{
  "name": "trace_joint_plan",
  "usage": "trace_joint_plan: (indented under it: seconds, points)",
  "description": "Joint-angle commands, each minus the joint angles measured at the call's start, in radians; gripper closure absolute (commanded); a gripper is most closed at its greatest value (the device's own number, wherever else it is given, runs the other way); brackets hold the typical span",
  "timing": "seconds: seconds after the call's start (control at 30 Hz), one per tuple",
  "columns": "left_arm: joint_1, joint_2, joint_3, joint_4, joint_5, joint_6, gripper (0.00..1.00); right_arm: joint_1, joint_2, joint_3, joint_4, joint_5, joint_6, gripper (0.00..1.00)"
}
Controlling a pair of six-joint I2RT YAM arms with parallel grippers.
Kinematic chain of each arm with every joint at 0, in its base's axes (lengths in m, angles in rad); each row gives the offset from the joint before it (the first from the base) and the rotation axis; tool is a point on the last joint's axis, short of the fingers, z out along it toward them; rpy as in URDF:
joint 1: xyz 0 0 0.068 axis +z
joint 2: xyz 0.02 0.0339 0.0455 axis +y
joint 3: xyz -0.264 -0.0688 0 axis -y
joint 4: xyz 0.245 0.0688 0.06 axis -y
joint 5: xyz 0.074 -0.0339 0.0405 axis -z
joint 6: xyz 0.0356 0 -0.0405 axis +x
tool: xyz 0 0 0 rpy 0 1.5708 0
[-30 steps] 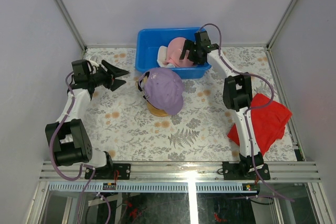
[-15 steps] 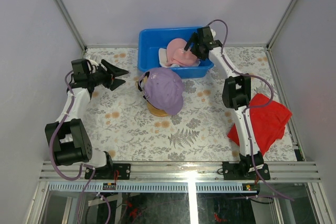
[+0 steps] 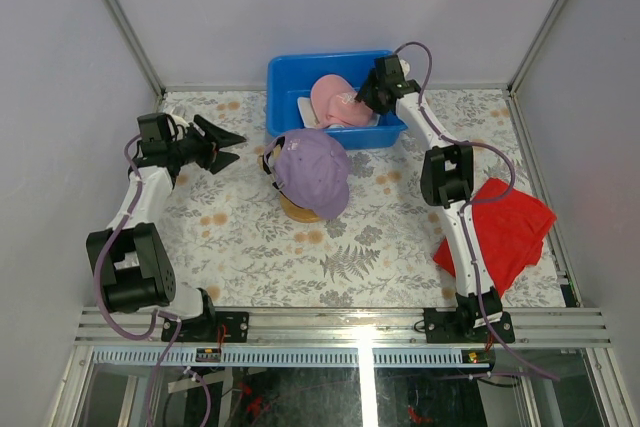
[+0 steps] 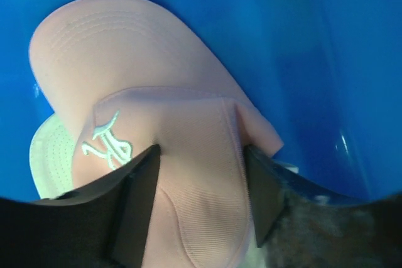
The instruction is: Stack the hats
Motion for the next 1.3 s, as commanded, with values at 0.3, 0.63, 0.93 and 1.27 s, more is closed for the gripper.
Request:
trace_joint_plan:
  seconds: [0.3, 0.63, 0.93, 1.27]
  points:
    - [0.009, -0.017, 0.113, -0.015, -0.071, -0.004, 0.44, -0.017, -0.062, -0.021, 0.057, -0.034, -0.013, 1.00]
    - [0.011, -0.107, 0.248, -0.061, -0.204, -0.022, 0.44, -0.032, -0.267, -0.055, 0.196, -0.139, 0.055, 1.00]
    - [-0.035, -0.140, 0.311, -0.050, -0.207, -0.048, 0.43, -0.080, -0.453, -0.181, 0.322, -0.210, 0.206, 1.00]
    - [-0.271, -0.141, 0.444, -0.046, -0.338, -0.229, 0.40, -0.082, -0.633, -0.336, 0.447, -0.211, 0.318, 1.00]
